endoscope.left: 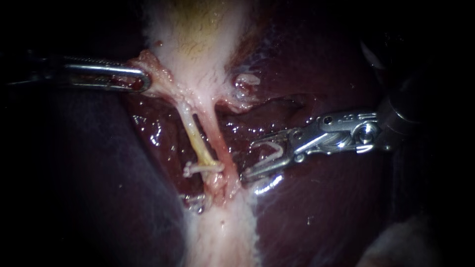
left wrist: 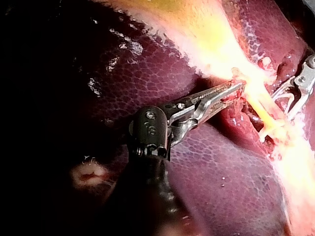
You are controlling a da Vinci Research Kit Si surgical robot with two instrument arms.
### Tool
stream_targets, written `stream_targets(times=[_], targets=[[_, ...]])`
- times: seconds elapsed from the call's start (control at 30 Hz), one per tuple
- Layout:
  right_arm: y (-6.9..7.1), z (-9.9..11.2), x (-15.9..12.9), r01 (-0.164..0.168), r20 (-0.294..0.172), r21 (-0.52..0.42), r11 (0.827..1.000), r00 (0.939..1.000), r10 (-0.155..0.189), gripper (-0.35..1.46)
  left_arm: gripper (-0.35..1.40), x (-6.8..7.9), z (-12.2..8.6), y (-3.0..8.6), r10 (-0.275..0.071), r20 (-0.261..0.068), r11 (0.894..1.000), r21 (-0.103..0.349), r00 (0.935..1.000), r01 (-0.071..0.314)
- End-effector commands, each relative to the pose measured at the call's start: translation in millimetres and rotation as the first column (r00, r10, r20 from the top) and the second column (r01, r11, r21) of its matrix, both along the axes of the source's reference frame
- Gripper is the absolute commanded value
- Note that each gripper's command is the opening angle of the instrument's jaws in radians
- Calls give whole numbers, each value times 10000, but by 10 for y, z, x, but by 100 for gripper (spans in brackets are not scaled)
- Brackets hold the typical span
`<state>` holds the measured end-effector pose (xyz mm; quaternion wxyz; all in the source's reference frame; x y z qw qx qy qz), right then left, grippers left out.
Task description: Clipping second clip left tube
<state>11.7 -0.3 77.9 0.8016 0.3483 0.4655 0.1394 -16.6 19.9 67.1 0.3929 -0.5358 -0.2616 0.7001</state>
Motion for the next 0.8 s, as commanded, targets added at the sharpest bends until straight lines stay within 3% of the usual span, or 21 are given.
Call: stream_targets(times=[0.03, 0.8], targets=[[0, 0, 0, 1, -2, -2, 10000, 10000, -1, 45, -35, 0, 0, 0, 0, 0, 10000, 1, 10000, 0], [-2, -3, 1, 18, -12, 4, 10000, 10000, -18, 45, -35, 0, 0, 0, 2, 1, 10000, 1, 10000, -2]])
